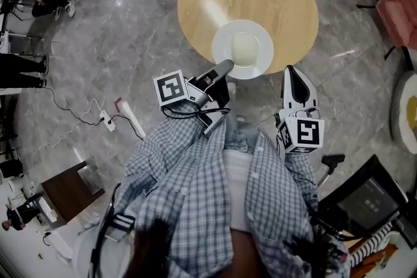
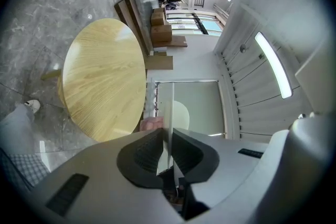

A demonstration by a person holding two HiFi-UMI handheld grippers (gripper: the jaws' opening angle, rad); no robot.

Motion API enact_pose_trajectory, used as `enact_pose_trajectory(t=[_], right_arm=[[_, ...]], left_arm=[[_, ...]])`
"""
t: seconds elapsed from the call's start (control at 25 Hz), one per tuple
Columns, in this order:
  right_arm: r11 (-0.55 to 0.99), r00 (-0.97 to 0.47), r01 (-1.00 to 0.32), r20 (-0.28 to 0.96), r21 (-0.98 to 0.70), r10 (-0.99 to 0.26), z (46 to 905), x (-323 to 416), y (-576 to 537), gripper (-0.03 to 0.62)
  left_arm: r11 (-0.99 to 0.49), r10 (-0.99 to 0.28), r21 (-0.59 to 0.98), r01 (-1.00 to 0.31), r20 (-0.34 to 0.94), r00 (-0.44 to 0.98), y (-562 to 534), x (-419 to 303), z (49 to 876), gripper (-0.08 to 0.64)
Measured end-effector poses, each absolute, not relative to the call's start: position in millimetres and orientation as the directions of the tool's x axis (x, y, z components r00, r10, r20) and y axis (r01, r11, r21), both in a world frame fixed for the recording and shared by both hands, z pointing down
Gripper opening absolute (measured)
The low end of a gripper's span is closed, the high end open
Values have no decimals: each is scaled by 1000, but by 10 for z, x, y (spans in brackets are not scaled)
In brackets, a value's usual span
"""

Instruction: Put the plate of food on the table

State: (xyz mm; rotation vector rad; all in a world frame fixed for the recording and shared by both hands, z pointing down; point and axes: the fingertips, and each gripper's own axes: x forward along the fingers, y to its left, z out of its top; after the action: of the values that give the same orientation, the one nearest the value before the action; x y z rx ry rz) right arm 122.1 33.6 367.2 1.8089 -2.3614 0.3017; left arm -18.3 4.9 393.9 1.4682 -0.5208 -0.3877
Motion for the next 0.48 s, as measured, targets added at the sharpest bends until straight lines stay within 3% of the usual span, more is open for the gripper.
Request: enact_pose_trajectory(t=[0.48], right_arm=[[194,-201,-980,248,-50,-948,3617,1305,-341,8]], left_arm=[[75,-503,996,-52,83,861,-734,-91,3910,28]])
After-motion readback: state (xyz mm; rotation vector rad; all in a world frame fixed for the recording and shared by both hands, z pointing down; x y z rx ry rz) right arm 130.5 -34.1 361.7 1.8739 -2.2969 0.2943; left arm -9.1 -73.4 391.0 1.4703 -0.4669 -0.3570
